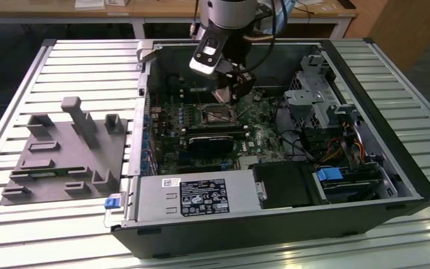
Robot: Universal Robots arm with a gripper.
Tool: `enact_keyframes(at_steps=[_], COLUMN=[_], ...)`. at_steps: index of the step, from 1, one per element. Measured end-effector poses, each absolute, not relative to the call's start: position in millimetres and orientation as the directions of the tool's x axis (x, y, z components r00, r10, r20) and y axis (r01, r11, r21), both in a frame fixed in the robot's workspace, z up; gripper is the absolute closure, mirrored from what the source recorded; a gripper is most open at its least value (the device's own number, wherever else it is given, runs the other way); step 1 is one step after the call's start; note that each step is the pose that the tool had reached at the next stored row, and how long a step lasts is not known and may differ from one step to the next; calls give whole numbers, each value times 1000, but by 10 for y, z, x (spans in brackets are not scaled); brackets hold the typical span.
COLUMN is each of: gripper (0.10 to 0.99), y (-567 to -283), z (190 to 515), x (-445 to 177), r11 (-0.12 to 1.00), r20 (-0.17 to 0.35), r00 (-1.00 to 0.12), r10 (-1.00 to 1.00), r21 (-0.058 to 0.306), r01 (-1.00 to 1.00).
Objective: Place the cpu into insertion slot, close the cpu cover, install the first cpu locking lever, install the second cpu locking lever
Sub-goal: 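Place the cpu into insertion slot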
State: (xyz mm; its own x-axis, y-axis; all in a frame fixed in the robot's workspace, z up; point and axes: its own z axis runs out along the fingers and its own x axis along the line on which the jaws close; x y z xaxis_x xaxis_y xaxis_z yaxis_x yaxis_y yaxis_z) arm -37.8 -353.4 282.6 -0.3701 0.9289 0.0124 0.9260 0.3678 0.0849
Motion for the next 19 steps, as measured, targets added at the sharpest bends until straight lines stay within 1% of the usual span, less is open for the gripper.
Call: enact_keyframes(at_steps=[15,19], gripper=[545,545], y=[-3534,-3535], z=[2753,2728], x=[-378,-382], r11=[107,70], r20=[13,18], r00=[-108,-72], r10=[994,997], r21=[85,89], r01=[991,994])
